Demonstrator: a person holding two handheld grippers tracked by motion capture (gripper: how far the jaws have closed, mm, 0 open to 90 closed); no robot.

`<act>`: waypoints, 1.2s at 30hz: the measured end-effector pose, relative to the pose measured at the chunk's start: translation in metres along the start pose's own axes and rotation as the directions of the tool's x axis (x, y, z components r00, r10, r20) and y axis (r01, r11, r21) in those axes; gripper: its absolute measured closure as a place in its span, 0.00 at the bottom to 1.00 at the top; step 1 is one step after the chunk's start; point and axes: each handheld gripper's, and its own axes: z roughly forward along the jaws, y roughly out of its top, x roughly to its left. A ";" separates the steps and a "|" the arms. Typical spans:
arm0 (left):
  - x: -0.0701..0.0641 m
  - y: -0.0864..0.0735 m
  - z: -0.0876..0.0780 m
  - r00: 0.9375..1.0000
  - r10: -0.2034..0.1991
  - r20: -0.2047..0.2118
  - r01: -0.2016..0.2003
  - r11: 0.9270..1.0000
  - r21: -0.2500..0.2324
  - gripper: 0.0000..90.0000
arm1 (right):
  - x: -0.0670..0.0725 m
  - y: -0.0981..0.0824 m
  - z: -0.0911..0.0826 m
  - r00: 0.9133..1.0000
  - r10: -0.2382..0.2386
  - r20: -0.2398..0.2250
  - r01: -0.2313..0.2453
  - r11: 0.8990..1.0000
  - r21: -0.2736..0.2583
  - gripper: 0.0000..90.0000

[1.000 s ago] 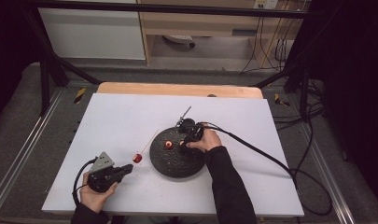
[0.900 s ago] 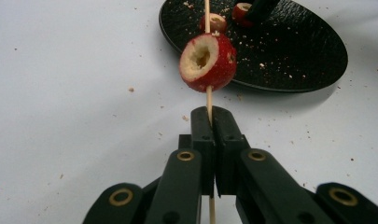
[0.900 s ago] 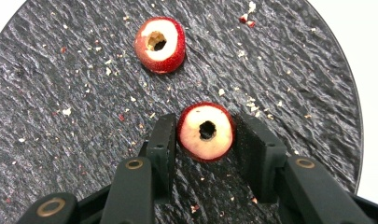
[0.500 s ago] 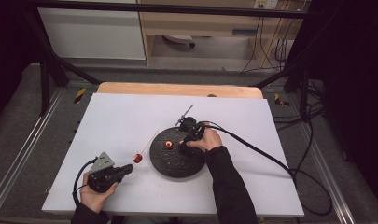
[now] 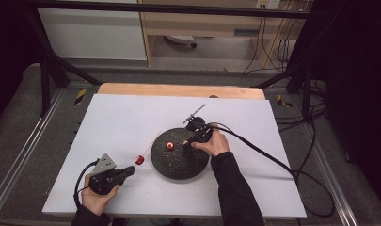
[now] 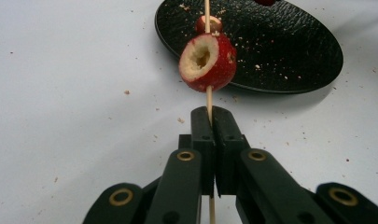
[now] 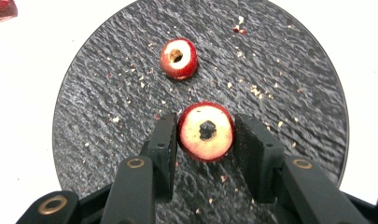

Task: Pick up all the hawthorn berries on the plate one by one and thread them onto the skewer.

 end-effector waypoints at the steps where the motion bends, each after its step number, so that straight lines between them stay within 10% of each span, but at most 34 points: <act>1: 0.000 0.000 0.000 1.000 0.000 0.001 0.000 1.000 0.000 0.98 | 0.000 -0.002 -0.001 1.000 0.006 -0.001 -0.006 1.000 -0.008 0.68; 11: -0.003 0.000 0.000 1.000 0.006 0.004 -0.006 1.000 -0.002 0.98 | 0.006 -0.026 -0.010 0.995 0.083 -0.051 -0.090 0.985 -0.146 0.68; 19: -0.005 0.001 0.001 1.000 0.006 0.008 -0.006 1.000 -0.009 0.98 | 0.011 -0.045 -0.014 0.983 0.132 -0.131 -0.167 0.934 -0.314 0.68; 27: -0.008 0.001 0.001 1.000 0.007 0.010 -0.006 1.000 -0.021 0.98 | 0.013 -0.063 -0.014 0.956 0.199 -0.215 -0.278 0.849 -0.449 0.68; 36: -0.011 0.002 0.002 1.000 -0.005 0.012 0.005 0.999 -0.045 0.98 | 0.014 -0.077 -0.003 0.901 0.299 -0.315 -0.431 0.709 -0.559 0.68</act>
